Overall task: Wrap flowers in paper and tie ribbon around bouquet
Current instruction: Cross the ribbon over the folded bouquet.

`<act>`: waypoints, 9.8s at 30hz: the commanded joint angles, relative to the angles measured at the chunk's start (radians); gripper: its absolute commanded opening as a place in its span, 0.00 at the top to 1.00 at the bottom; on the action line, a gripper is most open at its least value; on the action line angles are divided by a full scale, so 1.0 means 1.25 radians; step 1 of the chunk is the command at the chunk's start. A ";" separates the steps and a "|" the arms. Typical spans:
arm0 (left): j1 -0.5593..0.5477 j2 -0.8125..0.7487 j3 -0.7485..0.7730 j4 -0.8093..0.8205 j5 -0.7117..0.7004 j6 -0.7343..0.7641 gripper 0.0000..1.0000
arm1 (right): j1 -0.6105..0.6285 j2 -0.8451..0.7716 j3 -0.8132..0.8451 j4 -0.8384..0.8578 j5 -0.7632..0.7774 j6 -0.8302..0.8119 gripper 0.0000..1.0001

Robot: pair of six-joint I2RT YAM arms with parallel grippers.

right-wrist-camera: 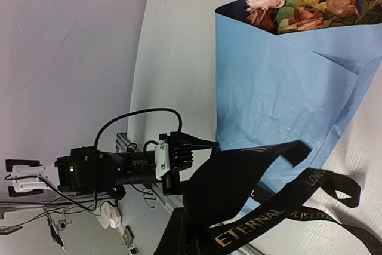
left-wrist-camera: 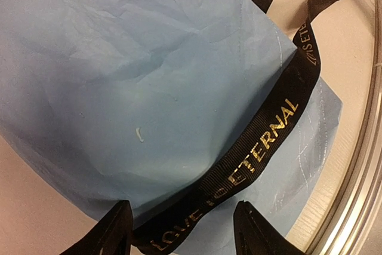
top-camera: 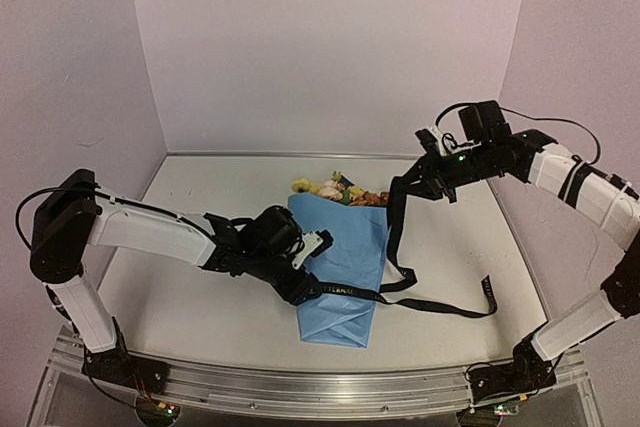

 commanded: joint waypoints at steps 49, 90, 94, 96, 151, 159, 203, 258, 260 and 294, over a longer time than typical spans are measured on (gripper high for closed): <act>0.175 -0.028 0.002 0.234 0.143 -0.122 0.97 | 0.230 0.407 0.102 -0.017 -0.190 0.010 1.00; 0.133 -0.077 -0.089 0.232 0.272 -0.106 0.98 | 0.347 0.397 0.163 -0.168 0.500 -0.042 1.00; 0.133 -0.068 -0.083 0.228 0.276 -0.110 0.97 | 0.378 0.433 0.182 -0.169 0.502 -0.031 1.00; 0.133 -0.059 -0.080 0.225 0.277 -0.114 0.96 | 0.389 0.441 0.183 -0.168 0.518 -0.025 1.00; 0.273 -0.162 -0.253 0.180 0.045 -0.449 0.64 | 0.395 0.292 0.127 -0.214 0.519 -0.136 0.46; 0.273 0.005 -0.115 0.165 0.111 -0.370 0.58 | 0.395 0.273 0.111 -0.214 0.520 -0.139 0.46; 0.205 0.040 -0.034 0.180 0.282 -0.198 0.54 | 0.393 0.271 0.112 -0.221 0.524 -0.151 0.42; 0.231 -0.022 -0.060 0.162 0.095 -0.197 0.75 | 0.209 -0.043 -0.371 -0.136 0.678 0.001 0.23; 0.235 -0.004 -0.050 0.160 0.090 -0.201 0.75 | 0.209 -0.043 -0.371 -0.134 0.674 0.002 0.23; 0.175 0.015 -0.044 0.113 0.194 -0.109 0.53 | 0.209 -0.047 -0.375 -0.127 0.644 0.007 0.23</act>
